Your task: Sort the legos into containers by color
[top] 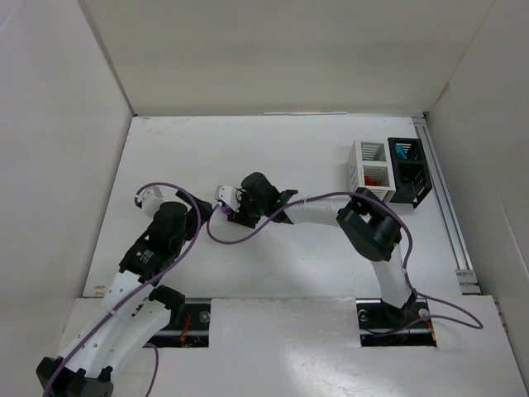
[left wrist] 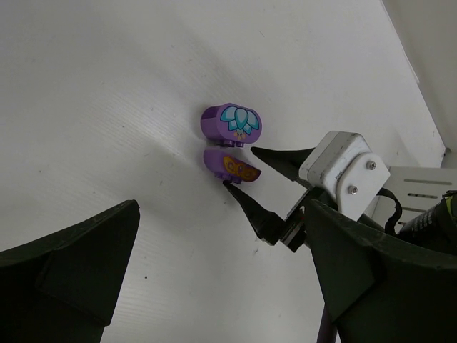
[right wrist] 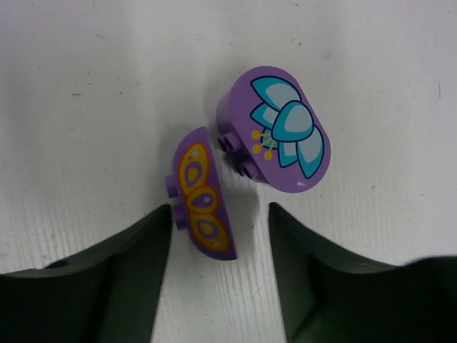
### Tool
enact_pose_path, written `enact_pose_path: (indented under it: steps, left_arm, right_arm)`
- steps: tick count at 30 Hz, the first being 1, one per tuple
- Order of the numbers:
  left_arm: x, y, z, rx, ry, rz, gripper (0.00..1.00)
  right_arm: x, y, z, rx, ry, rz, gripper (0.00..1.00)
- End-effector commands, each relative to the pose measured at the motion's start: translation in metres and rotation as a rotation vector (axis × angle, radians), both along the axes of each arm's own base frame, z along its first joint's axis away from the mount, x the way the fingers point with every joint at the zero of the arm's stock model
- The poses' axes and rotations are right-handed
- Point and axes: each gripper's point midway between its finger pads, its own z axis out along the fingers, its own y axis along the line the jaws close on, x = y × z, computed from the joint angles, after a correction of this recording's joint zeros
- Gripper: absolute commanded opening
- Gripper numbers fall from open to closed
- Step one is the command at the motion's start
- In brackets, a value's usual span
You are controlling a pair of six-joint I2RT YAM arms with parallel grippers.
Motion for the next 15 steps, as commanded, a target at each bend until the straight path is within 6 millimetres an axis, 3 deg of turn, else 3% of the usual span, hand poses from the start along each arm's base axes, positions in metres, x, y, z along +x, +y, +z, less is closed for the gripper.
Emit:
enact_pose_path:
  steps: [1,2,4,7,9,10,11,12,14,15]
  left_arm:
    - [-0.002,0.004,0.0,0.008,0.0,0.012,0.99]
    - [-0.001,0.005,0.0,0.013,-0.003,0.02,0.99]
    - [-0.001,0.005,0.0,0.013,-0.003,0.02,0.99]
    - [0.0,0.005,0.0,0.02,-0.003,0.015,0.99]
    - [0.003,0.001,0.002,0.017,-0.012,0.001,0.99]
    - [0.005,0.001,0.004,0.021,-0.022,-0.004,0.99]
    - [0.006,-0.002,0.003,0.016,-0.02,-0.013,0.99]
    - [0.008,-0.002,0.005,0.012,-0.028,-0.013,0.99]
    - [0.013,-0.01,0.002,0.008,-0.027,-0.04,0.99]
    - [0.015,-0.013,0.002,0.009,-0.028,-0.059,0.99]
  right_arm:
    - [0.009,0.024,0.036,0.116,-0.035,0.0,0.57]
    - [0.005,0.022,0.03,0.109,-0.021,0.009,0.47]
    - [0.004,0.02,0.036,0.12,-0.029,0.009,0.37]
    - [-0.001,0.013,0.061,0.146,-0.059,0.015,0.3]
    - [-0.01,0.001,0.091,0.18,-0.097,0.023,0.26]
    - [-0.005,-0.01,0.101,0.186,-0.115,-0.004,0.26]
    - [-0.001,-0.031,0.098,0.173,-0.11,-0.048,0.25]
    - [0.001,-0.047,0.129,0.219,-0.15,-0.07,0.25]
    - [0.02,-0.089,0.144,0.241,-0.167,-0.157,0.25]
    - [0.017,-0.114,0.159,0.267,-0.188,-0.196,0.25]
